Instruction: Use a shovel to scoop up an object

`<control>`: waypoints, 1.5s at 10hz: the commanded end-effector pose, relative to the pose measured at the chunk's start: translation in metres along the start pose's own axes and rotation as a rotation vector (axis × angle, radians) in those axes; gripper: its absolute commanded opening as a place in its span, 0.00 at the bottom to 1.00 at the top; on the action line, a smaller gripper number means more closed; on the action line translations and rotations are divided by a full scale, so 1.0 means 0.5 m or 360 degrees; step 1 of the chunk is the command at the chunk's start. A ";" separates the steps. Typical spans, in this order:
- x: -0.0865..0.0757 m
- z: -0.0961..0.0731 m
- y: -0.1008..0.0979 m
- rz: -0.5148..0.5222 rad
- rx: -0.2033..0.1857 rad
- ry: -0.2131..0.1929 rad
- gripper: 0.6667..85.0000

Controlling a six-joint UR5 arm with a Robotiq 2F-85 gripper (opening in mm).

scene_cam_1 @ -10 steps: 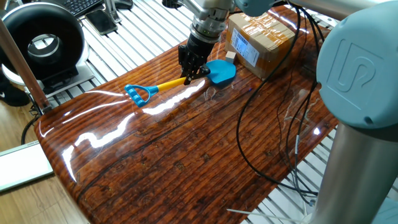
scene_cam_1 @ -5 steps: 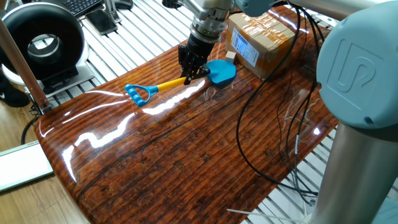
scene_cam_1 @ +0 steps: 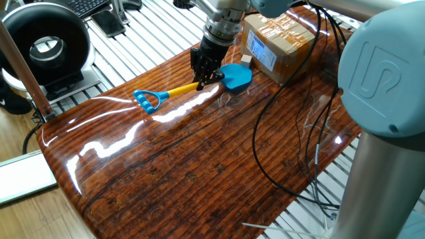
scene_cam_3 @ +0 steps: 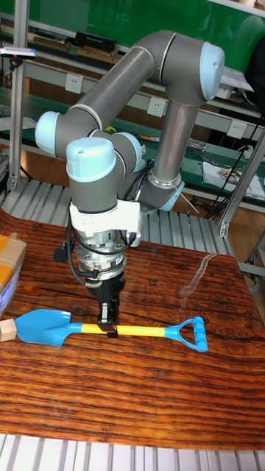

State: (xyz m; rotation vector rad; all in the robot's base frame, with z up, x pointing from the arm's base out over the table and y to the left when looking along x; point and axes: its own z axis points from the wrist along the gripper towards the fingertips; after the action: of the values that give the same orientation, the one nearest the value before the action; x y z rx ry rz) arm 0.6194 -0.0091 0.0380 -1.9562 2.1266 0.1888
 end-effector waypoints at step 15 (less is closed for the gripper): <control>-0.007 -0.003 -0.003 0.0020 0.0006 -0.0027 0.00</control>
State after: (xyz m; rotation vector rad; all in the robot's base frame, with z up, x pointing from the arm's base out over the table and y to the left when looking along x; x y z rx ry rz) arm 0.6193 -0.0081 0.0382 -1.9496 2.1293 0.1940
